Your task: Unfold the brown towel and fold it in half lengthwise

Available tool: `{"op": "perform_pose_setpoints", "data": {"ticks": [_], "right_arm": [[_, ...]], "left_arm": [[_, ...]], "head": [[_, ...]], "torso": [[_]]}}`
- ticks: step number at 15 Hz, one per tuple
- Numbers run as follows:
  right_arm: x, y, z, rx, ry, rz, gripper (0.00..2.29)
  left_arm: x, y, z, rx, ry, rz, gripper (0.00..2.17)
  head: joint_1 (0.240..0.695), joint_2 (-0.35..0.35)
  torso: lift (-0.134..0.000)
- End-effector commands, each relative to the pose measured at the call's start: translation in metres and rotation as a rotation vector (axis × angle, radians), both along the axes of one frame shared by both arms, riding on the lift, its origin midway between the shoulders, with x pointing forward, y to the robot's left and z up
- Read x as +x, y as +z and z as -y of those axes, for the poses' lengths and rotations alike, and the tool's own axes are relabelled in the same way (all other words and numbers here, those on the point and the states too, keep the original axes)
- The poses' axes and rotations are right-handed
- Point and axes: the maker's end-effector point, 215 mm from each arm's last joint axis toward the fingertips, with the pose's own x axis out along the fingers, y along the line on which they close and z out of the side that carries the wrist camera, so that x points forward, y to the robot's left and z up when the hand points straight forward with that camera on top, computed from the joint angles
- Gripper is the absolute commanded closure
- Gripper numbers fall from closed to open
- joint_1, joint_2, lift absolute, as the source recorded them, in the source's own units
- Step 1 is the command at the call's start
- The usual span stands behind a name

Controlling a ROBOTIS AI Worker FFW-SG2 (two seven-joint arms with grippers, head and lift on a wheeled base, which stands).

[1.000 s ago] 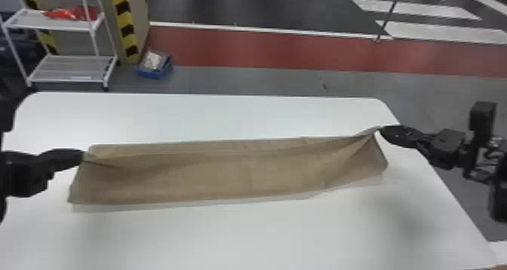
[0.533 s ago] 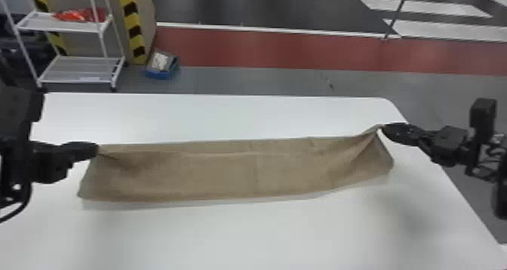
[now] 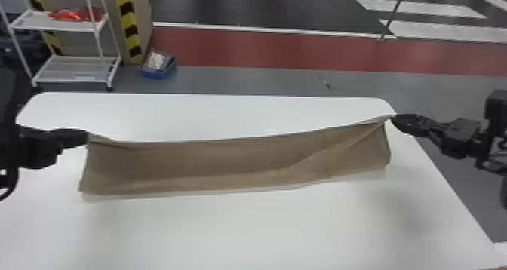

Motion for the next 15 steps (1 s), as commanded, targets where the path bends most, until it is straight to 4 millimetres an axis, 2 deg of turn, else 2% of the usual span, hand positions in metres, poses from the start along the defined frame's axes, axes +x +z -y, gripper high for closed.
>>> {"op": "perform_pose_setpoints", "data": {"ticks": [1,5,7,10,11,12,13,15], "right_arm": [[0.005,-0.002,-0.008,-0.013,0.011,-0.006,1.12],[0.014,-0.027,-0.021,-0.044,0.010,-0.042,1.11],[0.020,-0.032,-0.031,-0.079,0.018,-0.038,1.11],[0.027,-0.037,-0.041,-0.096,0.015,-0.036,1.09],[0.029,-0.040,-0.046,-0.100,0.015,-0.033,0.81],[0.032,-0.042,-0.049,-0.101,0.006,-0.029,0.20],[0.034,-0.040,-0.048,-0.106,0.000,-0.015,0.00],[0.033,-0.037,-0.044,-0.098,-0.007,-0.007,0.00]], "left_arm": [[0.012,0.001,0.009,0.008,-0.012,-0.003,1.33],[0.021,-0.029,0.018,0.051,-0.011,-0.067,1.33],[0.027,-0.046,0.016,0.105,0.000,-0.103,1.33],[0.033,-0.055,0.008,0.160,0.022,-0.099,1.30],[0.034,-0.056,0.008,0.168,0.026,-0.095,1.08],[0.036,-0.054,0.007,0.177,0.032,-0.082,0.39],[0.039,-0.051,0.006,0.185,0.037,-0.066,0.00],[0.048,-0.034,0.004,0.194,0.042,0.028,0.00]], "head": [[0.695,-0.146],[0.695,-0.142],[0.695,-0.139],[0.695,-0.124],[0.695,-0.119],[0.695,-0.114],[0.695,-0.110],[0.695,-0.100]], "torso": [[-0.125],[-0.125],[-0.125],[-0.125],[-0.125],[-0.125],[-0.125],[-0.125]]}}
